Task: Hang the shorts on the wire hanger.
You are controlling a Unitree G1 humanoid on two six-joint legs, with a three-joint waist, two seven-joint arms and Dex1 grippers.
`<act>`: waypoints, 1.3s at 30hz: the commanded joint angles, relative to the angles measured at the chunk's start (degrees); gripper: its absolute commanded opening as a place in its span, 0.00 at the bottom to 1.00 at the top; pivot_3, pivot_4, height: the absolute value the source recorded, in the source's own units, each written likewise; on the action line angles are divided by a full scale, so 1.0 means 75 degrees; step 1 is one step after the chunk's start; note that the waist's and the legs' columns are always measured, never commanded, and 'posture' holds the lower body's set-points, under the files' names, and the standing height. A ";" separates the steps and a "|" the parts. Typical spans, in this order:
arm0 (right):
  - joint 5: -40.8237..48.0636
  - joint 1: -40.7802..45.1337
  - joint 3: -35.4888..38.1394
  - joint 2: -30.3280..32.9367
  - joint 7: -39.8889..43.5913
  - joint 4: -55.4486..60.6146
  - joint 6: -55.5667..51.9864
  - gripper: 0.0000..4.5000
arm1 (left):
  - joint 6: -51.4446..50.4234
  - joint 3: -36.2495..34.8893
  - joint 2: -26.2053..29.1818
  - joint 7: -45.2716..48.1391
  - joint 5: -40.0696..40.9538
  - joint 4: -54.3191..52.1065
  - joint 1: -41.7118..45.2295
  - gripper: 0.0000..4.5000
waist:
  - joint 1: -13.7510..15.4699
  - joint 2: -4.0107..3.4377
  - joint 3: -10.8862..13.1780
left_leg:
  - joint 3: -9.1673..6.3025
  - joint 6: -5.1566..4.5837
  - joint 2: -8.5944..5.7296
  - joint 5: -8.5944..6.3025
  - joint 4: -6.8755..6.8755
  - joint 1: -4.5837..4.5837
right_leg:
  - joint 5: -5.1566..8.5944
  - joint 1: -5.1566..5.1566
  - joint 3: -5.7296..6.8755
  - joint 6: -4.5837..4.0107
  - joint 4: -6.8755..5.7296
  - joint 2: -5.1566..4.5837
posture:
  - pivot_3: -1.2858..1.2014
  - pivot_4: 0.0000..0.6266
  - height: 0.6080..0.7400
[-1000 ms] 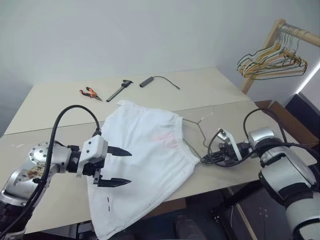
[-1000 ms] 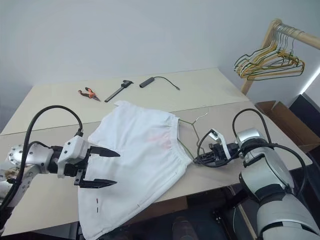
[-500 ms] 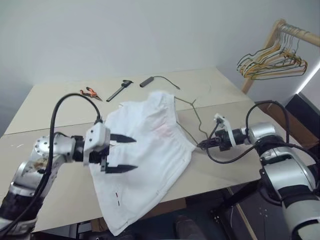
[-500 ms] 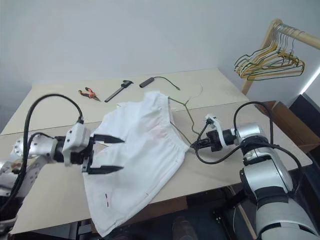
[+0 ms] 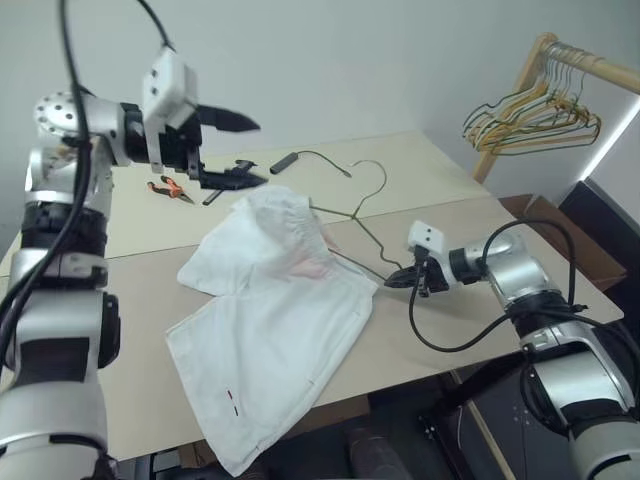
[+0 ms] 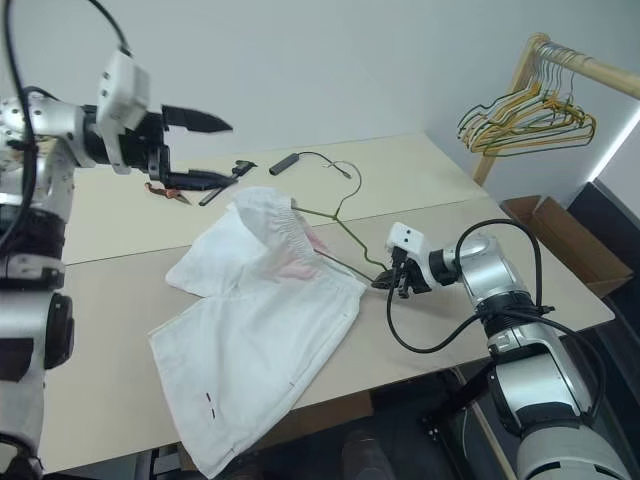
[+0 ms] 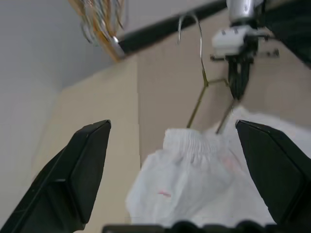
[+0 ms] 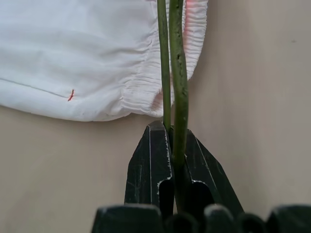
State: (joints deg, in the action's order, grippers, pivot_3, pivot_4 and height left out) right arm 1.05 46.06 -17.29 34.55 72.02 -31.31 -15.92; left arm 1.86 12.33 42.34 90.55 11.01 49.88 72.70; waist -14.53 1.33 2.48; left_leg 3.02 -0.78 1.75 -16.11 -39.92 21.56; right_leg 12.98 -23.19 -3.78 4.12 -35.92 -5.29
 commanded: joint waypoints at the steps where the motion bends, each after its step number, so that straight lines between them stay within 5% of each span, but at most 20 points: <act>1: -0.0139 0.0058 0.0058 0.0041 -0.0191 0.0874 -0.0017 0.00 | 0.0958 0.0848 -0.0003 0.0260 -0.0269 0.0921 0.0678 0.99 | -0.0051 0.0000 0.0001 | 0.0000 0.0000 0.0002 0.0000 -0.0002 0.0009 | 0.0000 -0.0007 0.0000 0.0000 0.0001 0.0000 | 0.44 0.00 1.00; 13: -0.0321 -0.0063 -0.0051 0.0126 -0.0223 0.2044 -0.0557 0.00 | 0.1683 0.2392 -0.0410 0.0260 -0.0193 0.1961 0.1232 0.99 | -0.0066 0.0000 0.0001 | -0.0003 -0.0004 0.0001 -0.0001 -0.0035 0.0131 | -0.0002 -0.0131 -0.0005 0.0002 -0.0032 -0.0004 | 0.43 0.00 1.00; 17: -0.0344 -0.0045 -0.0060 0.0136 -0.0230 0.2096 -0.0609 0.00 | 0.1458 0.2651 -0.0497 0.0260 0.0012 0.2029 0.1249 0.80 | -0.0076 0.0000 0.0001 | -0.0003 -0.0004 0.0002 -0.0001 -0.0037 0.0130 | -0.0001 -0.0131 -0.0007 0.0003 -0.0032 -0.0002 | 0.43 0.00 1.00; 28: -0.0332 -0.0101 -0.0042 0.0197 -0.0277 0.2402 -0.0533 0.00 | 0.1311 0.3457 -0.0378 0.0260 0.0593 0.1789 0.1139 0.01 | -0.0091 0.0000 0.0001 | -0.0003 -0.0005 0.0002 -0.0001 -0.0039 0.0130 | -0.0001 -0.0132 -0.0009 0.0003 -0.0032 -0.0001 | 0.43 0.00 1.00; 39: -0.0287 -0.0166 0.0062 0.0163 -0.0406 0.2597 0.0278 0.00 | 0.1788 0.2920 -0.0575 0.0260 0.0077 0.2200 0.1142 0.00 | -0.0096 0.0000 0.0001 | -0.0002 -0.0005 0.0001 -0.0001 -0.0042 0.0130 | -0.0001 -0.0131 -0.0010 0.0003 -0.0032 -0.0001 | 0.43 0.00 1.00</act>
State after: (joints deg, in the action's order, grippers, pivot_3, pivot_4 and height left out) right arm -2.15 44.15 -18.71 35.75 69.16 -15.15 -18.76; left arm 14.42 36.44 38.31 92.32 12.17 66.05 80.23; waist -15.25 1.33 2.49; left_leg 3.01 -0.82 1.76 -16.11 -40.23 22.53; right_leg 12.97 -24.18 -3.86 4.14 -36.15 -5.30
